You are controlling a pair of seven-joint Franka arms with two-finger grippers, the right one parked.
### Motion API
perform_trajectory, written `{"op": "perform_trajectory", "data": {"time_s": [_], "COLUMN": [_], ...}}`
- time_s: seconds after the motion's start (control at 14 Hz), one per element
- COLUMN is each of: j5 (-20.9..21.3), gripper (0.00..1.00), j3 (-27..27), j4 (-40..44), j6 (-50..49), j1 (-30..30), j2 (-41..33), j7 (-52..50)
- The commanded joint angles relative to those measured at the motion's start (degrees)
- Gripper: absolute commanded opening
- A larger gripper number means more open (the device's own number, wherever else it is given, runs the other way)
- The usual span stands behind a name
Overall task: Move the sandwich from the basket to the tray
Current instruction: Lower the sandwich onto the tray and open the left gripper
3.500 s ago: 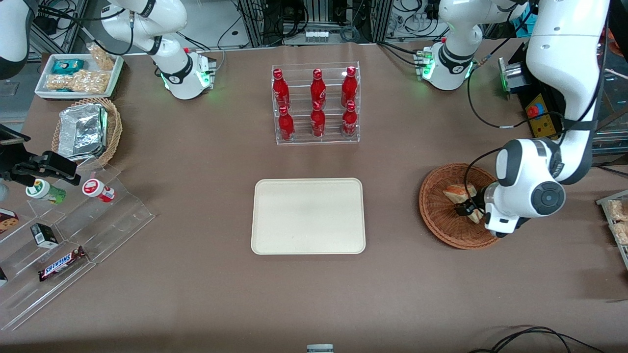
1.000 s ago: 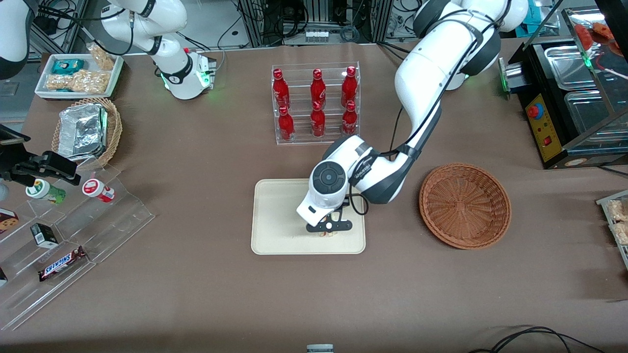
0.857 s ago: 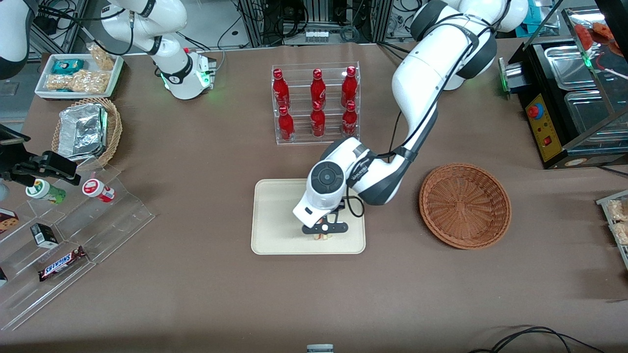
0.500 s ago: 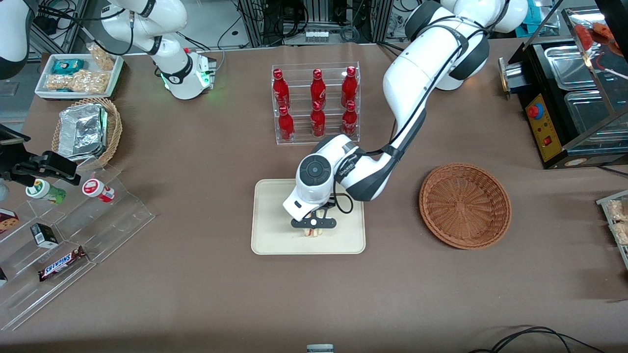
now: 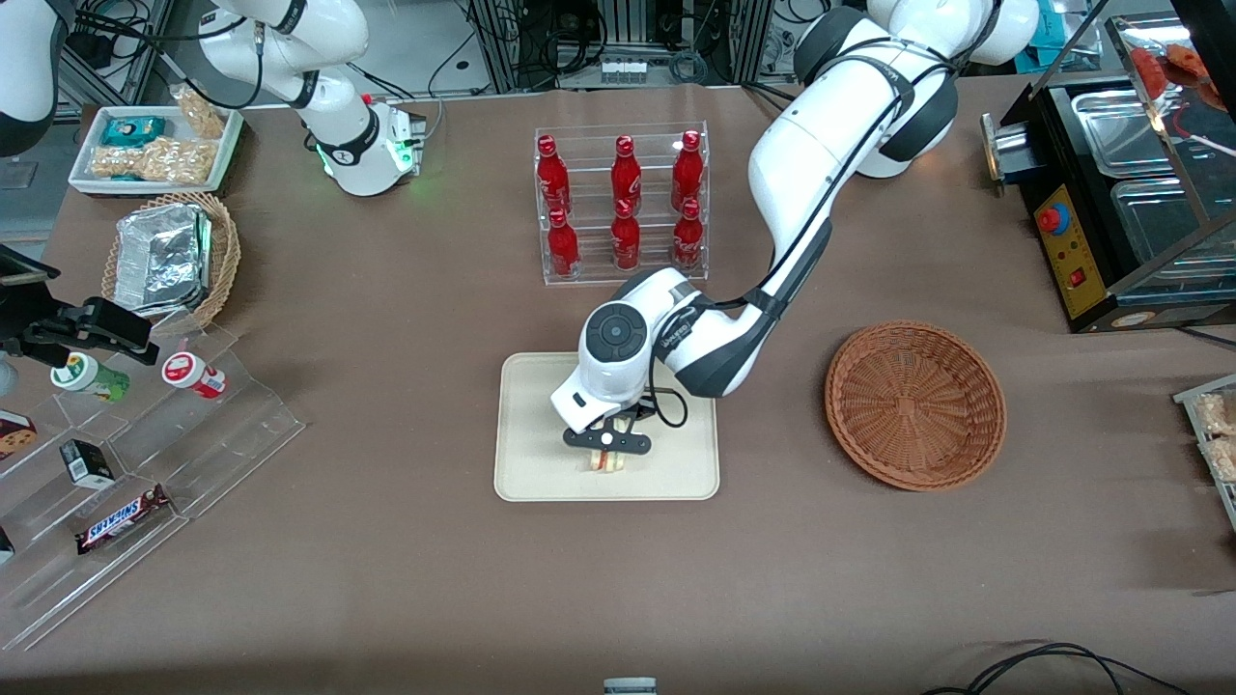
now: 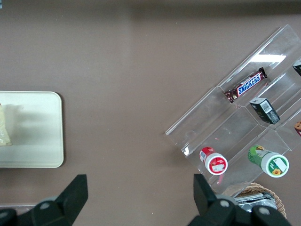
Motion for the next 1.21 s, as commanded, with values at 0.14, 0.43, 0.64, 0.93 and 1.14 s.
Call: {"op": "perform_trajectory", "data": {"time_s": [0.14, 0.43, 0.64, 0.93, 1.14], "j5": [0.8, 0.5, 1.0, -1.1, -5.6], "gripper": [0.89, 1.00, 1.00, 1.00, 1.00], "j3": [0.5, 0.5, 0.7, 0.5, 0.5], "j4": [-0.5, -0.9, -1.1, -1.1, -1.2], "j6": [5.8, 4.8, -5.2, -18.3, -33.1], "j1": [-0.7, -0.3, 0.6, 8.1, 14.3], "j2": [0.8, -3.1, -10.5, -21.9, -28.9], "j7": [-3.3, -4.3, -4.1, -3.0, 0.0]}}
